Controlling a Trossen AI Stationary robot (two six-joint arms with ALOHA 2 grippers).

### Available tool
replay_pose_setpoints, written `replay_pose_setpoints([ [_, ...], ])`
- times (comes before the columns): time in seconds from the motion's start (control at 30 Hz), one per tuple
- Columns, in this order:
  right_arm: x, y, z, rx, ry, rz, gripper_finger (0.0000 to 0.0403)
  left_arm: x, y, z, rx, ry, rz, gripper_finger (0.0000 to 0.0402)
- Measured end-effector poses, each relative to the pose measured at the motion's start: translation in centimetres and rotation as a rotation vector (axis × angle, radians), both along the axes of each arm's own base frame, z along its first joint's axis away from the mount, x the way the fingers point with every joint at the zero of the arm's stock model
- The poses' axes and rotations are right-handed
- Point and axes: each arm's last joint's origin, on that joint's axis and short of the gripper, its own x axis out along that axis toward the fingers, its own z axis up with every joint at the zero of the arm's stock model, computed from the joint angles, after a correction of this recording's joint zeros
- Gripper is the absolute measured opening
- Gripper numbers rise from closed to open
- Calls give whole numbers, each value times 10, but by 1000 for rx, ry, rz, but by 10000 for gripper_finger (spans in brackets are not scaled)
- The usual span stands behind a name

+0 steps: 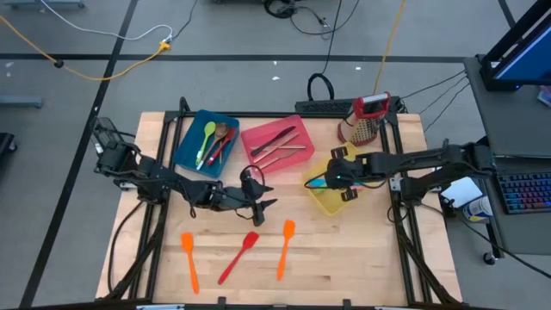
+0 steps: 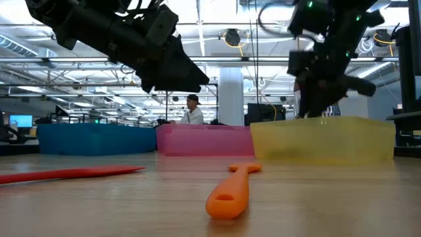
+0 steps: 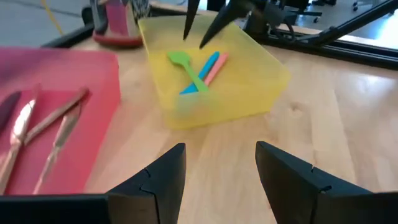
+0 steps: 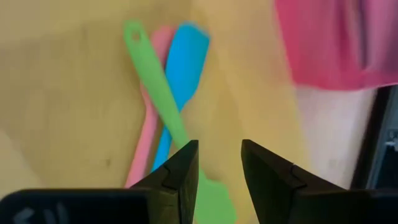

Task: Pick & Place Kitchen Items
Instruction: Put the left orange spatula into the yellow bin

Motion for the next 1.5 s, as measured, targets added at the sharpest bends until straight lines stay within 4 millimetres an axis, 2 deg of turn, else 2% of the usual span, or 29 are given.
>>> replay_pose_setpoints([
  [0.17, -1, 9, 22, 33, -205, -36, 114, -3, -9, -2, -34, 14, -13, 200],
  [0.4, 6, 23, 47, 109, -495, -45, 114, -10, -35, -3, -54, 18, -78, 200],
  [0.63, 20, 37, 58, 321, -643, 155, 114, -24, -64, -6, -58, 33, -85, 200],
  [0.93, 34, 51, 55, 416, -699, 372, 117, -39, -92, -7, -46, 32, -127, 200],
  [1.07, 42, 60, 46, 394, -730, 462, 133, -44, -96, -11, -100, 63, -111, 200],
  [1.2, 50, 66, 38, 384, -728, 479, 158, -45, -97, -12, -123, 151, -73, 200],
  [1.33, 56, 67, 32, 380, -733, 483, 179, -41, -100, 5, -122, 367, -47, 200],
  [1.5, 60, 67, 28, 368, -733, 494, 187, -40, -101, 37, -252, 586, 24, 200],
])
